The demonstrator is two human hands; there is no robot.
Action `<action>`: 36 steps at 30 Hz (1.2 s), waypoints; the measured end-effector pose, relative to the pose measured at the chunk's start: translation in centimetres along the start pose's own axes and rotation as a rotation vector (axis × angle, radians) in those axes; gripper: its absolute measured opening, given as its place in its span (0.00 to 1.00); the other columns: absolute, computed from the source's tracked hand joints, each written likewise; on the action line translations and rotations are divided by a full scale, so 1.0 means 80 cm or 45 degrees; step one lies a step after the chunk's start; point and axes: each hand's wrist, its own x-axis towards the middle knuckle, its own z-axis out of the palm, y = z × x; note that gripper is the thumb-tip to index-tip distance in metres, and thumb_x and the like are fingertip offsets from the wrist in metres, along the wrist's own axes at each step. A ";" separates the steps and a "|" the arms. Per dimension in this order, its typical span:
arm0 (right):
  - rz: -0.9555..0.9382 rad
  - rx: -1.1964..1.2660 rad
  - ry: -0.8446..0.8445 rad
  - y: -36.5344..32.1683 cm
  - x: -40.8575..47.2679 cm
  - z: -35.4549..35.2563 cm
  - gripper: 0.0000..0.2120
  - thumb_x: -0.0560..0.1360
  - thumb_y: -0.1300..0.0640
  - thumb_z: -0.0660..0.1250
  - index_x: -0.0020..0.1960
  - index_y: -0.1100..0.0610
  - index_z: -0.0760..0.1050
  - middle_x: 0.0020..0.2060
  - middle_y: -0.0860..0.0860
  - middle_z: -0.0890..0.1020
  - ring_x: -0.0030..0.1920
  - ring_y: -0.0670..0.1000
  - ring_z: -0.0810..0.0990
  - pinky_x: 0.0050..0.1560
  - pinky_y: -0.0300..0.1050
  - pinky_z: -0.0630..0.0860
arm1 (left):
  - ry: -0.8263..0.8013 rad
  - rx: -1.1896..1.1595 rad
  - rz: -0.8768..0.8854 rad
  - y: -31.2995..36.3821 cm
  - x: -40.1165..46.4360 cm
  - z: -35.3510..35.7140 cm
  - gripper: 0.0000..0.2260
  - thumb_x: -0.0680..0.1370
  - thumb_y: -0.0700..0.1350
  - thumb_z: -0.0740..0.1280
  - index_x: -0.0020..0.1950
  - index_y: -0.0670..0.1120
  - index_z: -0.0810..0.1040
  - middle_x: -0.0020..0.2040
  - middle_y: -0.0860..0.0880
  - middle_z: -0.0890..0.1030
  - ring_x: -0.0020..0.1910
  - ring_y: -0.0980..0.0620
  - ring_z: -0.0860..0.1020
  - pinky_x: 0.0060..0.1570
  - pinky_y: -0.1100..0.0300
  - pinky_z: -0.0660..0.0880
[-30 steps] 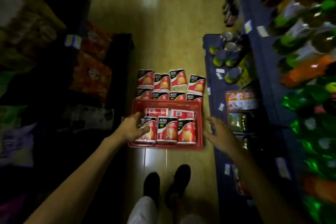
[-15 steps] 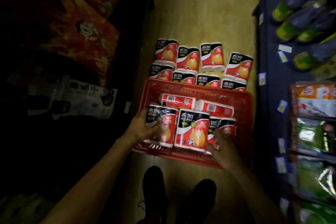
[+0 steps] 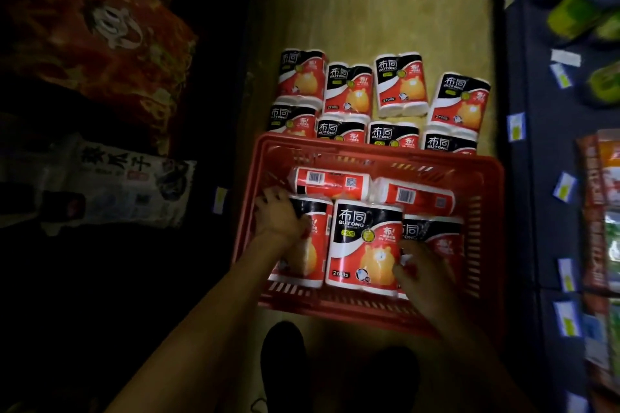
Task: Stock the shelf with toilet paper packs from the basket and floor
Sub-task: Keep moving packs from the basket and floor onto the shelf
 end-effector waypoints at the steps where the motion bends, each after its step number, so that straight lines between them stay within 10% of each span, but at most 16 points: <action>1: 0.004 0.002 0.000 0.002 0.001 0.000 0.15 0.72 0.49 0.65 0.58 0.46 0.74 0.54 0.48 0.79 0.54 0.53 0.79 0.59 0.56 0.73 | 0.006 -0.029 0.005 -0.001 -0.001 0.002 0.35 0.74 0.54 0.69 0.74 0.39 0.60 0.72 0.37 0.60 0.68 0.35 0.62 0.67 0.48 0.62; 27: -0.072 -0.002 0.069 0.025 -0.002 0.000 0.14 0.72 0.58 0.67 0.58 0.51 0.75 0.52 0.50 0.80 0.48 0.54 0.80 0.52 0.53 0.77 | 0.142 -0.430 0.074 -0.018 -0.030 0.006 0.34 0.66 0.42 0.78 0.68 0.42 0.67 0.66 0.37 0.61 0.60 0.35 0.72 0.61 0.51 0.71; 36: -0.049 0.032 0.049 0.019 -0.009 -0.001 0.13 0.73 0.58 0.68 0.57 0.51 0.76 0.52 0.51 0.79 0.50 0.55 0.80 0.53 0.52 0.76 | 0.220 -0.468 0.180 -0.025 -0.042 -0.008 0.29 0.62 0.49 0.79 0.59 0.51 0.70 0.49 0.42 0.80 0.46 0.41 0.80 0.44 0.53 0.78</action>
